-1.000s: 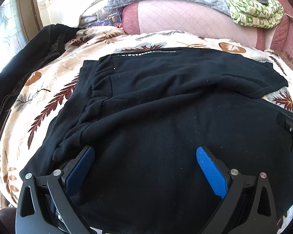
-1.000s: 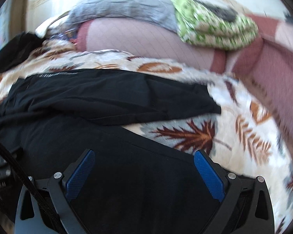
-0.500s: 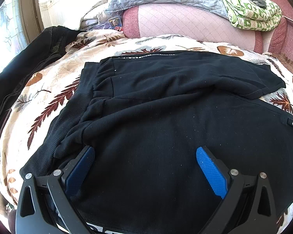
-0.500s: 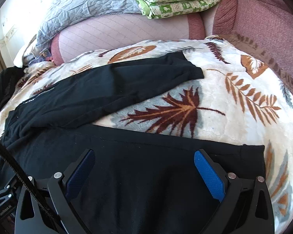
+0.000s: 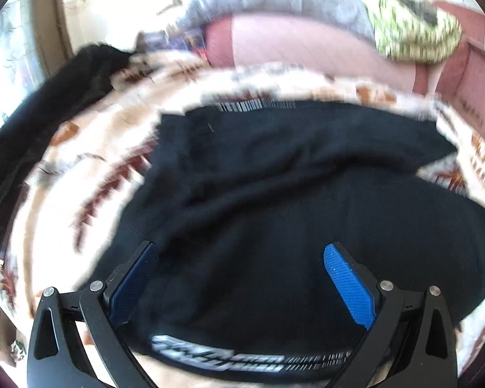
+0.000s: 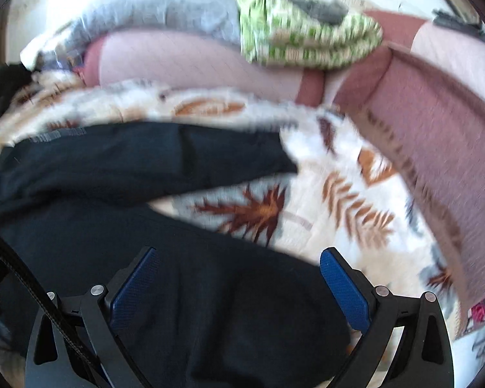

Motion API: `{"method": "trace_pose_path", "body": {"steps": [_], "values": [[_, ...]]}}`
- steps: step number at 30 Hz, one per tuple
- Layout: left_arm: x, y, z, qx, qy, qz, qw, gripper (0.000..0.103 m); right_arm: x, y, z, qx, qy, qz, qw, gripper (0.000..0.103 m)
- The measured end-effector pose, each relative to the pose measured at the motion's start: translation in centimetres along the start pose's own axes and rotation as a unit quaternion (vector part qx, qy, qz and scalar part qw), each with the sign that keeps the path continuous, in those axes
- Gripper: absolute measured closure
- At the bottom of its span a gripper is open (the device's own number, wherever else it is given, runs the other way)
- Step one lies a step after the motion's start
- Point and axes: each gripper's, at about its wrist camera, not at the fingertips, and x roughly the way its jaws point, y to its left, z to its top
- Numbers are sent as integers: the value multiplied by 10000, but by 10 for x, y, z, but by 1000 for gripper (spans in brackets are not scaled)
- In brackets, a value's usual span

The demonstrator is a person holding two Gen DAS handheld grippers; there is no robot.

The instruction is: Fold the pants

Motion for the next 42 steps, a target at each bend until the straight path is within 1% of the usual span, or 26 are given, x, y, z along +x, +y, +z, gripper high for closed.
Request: {"method": "trace_pose_path", "body": {"steps": [2,3,6,7,10,13,16,19,22,25,27,29,31,33,35,37,40,42], "values": [[-19,11,5,-46,-215,20,9998,1,-17,-3,8,-43,-318,-45,9995,0],[-28,16,8,-84,-297,28,9995,1,-21,-4,13,-102,-353,115,9993,0],[-48,29,12,-198,-418,-27,9989,1,-13,-4,23,-221,-28,444,9988,2],[-51,32,15,-214,-422,-41,9989,1,-12,-4,24,-244,-3,423,9988,2],[-62,36,19,-152,-540,-55,9984,1,-8,-5,27,-335,-5,153,9993,2],[-65,33,23,-41,-561,2,9984,1,-4,-13,27,-298,3,52,9995,2],[-59,34,29,-34,-470,50,9989,1,-1,-21,28,-330,-66,-8,9994,2],[-48,36,36,-115,-304,53,9995,1,10,-25,31,-464,-46,-69,9989,2],[-41,33,41,-152,-197,43,9997,1,20,-27,33,-484,-35,35,9988,2],[-40,25,48,37,-82,107,9999,1,29,-28,36,-545,-115,126,9984,2],[-46,23,56,153,-95,72,9998,1,35,-27,37,-651,-181,122,9976,2],[-53,22,65,251,-198,58,9995,1,43,-26,40,-778,-243,20,9967,2],[-51,24,74,291,-173,70,9994,1,53,-27,46,-795,-271,-12,9965,2],[-45,28,85,182,-27,-30,9998,1,61,-33,53,-652,-232,88,9976,2],[-35,33,97,-28,145,-243,9996,1,69,-40,56,-513,-152,237,9983,2],[-27,35,105,-119,210,-392,9989,1,76,-46,58,-500,-112,229,9984,2],[-9,34,117,-65,217,-453,9987,1,83,-53,60,-537,-102,93,9985,2],[6,33,126,76,163,-455,9988,1,84,-58,64,-501,-66,214,9985,2]]}}
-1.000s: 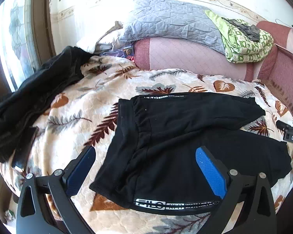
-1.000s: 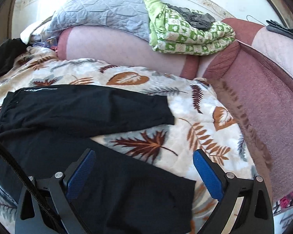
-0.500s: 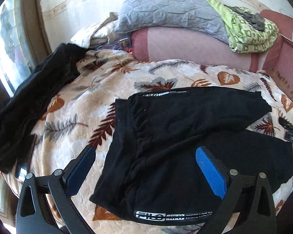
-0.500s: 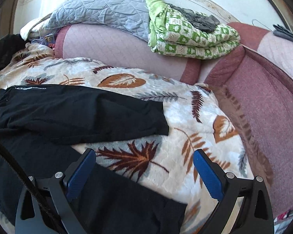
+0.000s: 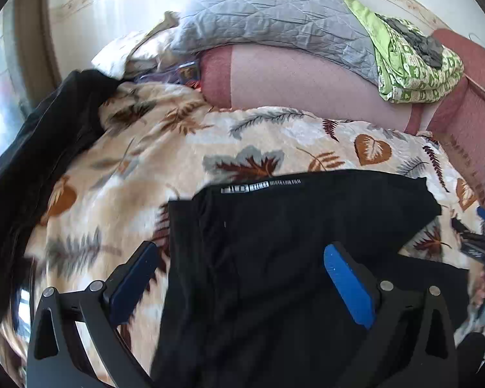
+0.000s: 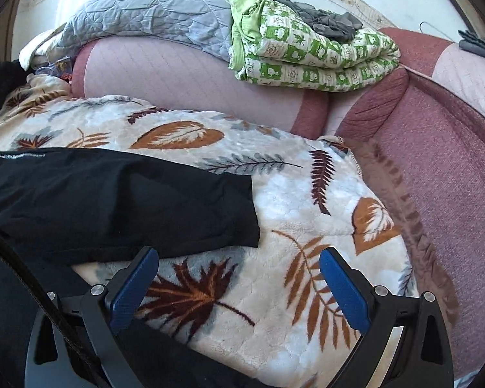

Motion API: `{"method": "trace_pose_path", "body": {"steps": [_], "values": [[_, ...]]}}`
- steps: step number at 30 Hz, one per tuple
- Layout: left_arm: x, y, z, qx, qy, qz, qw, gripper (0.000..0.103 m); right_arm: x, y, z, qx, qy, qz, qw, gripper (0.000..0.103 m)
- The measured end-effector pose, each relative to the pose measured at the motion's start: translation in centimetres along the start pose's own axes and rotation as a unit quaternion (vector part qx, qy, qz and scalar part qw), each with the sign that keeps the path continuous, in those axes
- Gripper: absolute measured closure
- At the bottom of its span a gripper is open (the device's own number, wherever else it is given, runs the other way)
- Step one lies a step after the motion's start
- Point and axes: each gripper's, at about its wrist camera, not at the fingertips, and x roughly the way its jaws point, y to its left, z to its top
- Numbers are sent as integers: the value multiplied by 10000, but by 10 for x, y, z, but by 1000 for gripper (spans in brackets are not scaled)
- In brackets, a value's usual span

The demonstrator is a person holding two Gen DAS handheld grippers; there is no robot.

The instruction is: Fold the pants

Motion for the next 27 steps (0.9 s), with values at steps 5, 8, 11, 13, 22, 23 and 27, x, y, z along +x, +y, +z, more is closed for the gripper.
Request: {"method": "trace_pose_path", "body": {"steps": [5,8,11,13,22,23,27], "values": [[60,12,29,-75,337,-442,9984,1,1,-6,17,31,51,446,9990,2],[96,16,45,-205,705,-885,9934,23,13,-1,32,-53,120,767,9970,2],[130,9,61,6,996,-1127,9886,34,36,9,51,-271,188,885,9955,2],[146,0,70,293,1059,-1151,9873,34,60,12,67,-252,315,1153,9925,2],[216,-37,88,1068,1473,-1366,9738,34,146,34,107,-492,720,1888,9781,10],[224,-40,87,1100,1552,-1419,9714,34,154,38,109,-497,754,1966,9763,11],[235,-54,91,1331,1426,-1434,9702,33,174,52,111,-617,878,2158,9705,15]]}}
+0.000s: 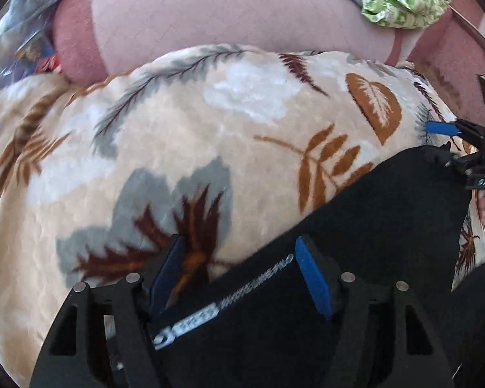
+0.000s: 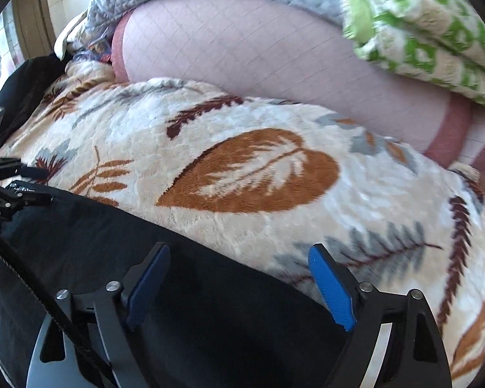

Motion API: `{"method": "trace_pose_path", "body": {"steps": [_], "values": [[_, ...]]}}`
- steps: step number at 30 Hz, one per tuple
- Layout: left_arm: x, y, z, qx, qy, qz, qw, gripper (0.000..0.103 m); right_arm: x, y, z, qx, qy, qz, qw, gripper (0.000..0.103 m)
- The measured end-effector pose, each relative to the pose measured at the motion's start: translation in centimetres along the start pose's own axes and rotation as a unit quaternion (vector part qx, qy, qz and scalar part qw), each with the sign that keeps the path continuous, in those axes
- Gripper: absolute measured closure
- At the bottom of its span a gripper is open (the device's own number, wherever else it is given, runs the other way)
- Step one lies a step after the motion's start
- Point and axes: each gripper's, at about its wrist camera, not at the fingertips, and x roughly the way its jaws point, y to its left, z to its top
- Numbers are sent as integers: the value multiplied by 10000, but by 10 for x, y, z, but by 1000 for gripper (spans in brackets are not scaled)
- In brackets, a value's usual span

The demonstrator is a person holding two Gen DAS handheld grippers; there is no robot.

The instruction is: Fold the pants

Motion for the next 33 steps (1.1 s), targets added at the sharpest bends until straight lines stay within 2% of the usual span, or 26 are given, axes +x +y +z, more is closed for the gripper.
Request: {"method": "trace_pose_path", "body": {"steps": [1,3,5,7,8,9,11,12,13,15,22,28,33], "values": [[2,-1,1,22,15,-21,10000,31,6,2,1,-56,49,24,10000,15],[5,-6,1,195,54,-85,9998,19,15,7,1,-163,163,99,9997,15],[8,-14,-2,507,87,36,9987,17,24,14,1,-299,276,198,9990,15],[9,-18,-2,576,131,139,9982,17,32,21,-1,-469,355,148,9982,13],[8,-19,-2,540,154,139,9983,28,33,23,-1,-513,316,120,9981,12],[5,-21,-2,550,146,57,9984,52,34,24,-1,-487,301,122,9983,13],[-5,-26,-2,659,50,-7,9978,84,31,24,-2,-407,267,216,9986,26],[-8,-28,-3,702,47,-43,9975,98,27,28,-4,-435,218,329,9983,47],[-11,-28,-4,733,16,2,9973,98,23,31,-5,-473,197,404,9979,73],[-17,-29,-7,696,-54,-6,9976,98,16,39,-7,-499,296,676,9960,96],[-52,-47,-24,726,-360,89,9967,98,-12,49,-12,-377,139,566,9976,97],[-105,-54,-54,563,-806,-29,9952,99,-72,59,-24,-281,-232,546,9978,98],[-150,-63,-95,302,-1179,-142,9925,99,-123,84,-52,-310,-417,582,9970,98]]}}
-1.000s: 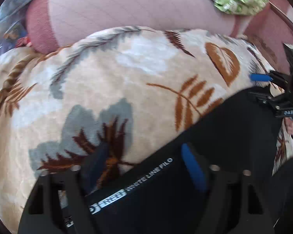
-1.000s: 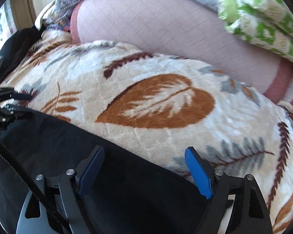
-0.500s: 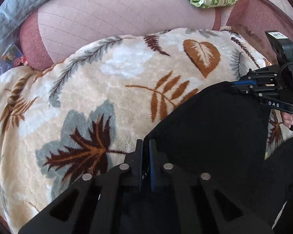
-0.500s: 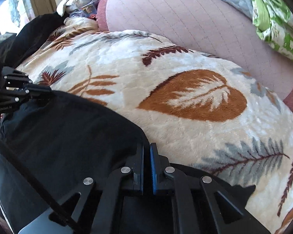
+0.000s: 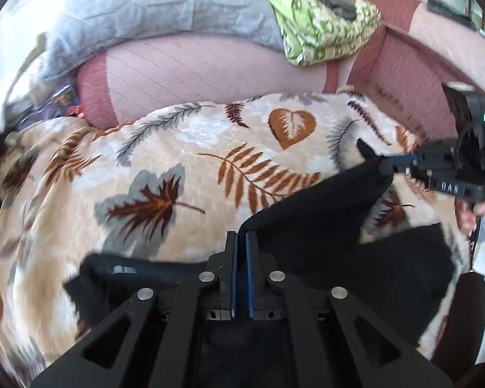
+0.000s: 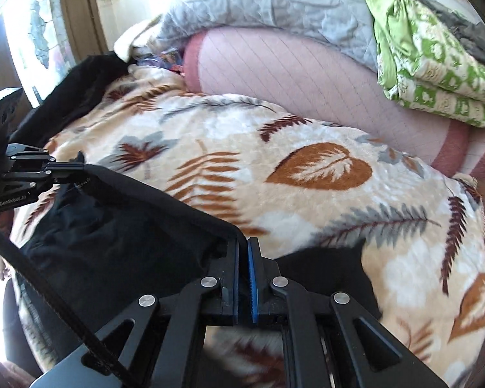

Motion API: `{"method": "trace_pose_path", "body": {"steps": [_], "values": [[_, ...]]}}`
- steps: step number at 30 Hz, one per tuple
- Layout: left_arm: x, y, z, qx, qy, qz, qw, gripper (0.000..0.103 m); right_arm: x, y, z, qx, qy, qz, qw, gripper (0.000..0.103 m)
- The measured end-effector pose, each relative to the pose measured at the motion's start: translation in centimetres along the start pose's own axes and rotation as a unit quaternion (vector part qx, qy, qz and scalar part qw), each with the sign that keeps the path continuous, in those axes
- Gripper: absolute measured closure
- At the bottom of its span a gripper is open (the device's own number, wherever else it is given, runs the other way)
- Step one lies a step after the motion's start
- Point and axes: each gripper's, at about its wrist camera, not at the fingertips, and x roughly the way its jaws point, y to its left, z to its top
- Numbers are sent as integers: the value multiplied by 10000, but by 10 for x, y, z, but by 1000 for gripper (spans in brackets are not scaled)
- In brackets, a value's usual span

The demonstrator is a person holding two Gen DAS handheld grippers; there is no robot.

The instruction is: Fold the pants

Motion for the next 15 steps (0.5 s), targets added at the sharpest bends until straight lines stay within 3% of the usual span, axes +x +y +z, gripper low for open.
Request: {"method": "trace_pose_path", "body": {"steps": [8,15], "values": [[-69,-22,-82,-530,-377,11,9979,98,-45,66,-75,19,174,282,9994,98],[-99,-56,-167,-917,-283,28,9954,98,-54,105,-140,198,485,339,9981,98]]}}
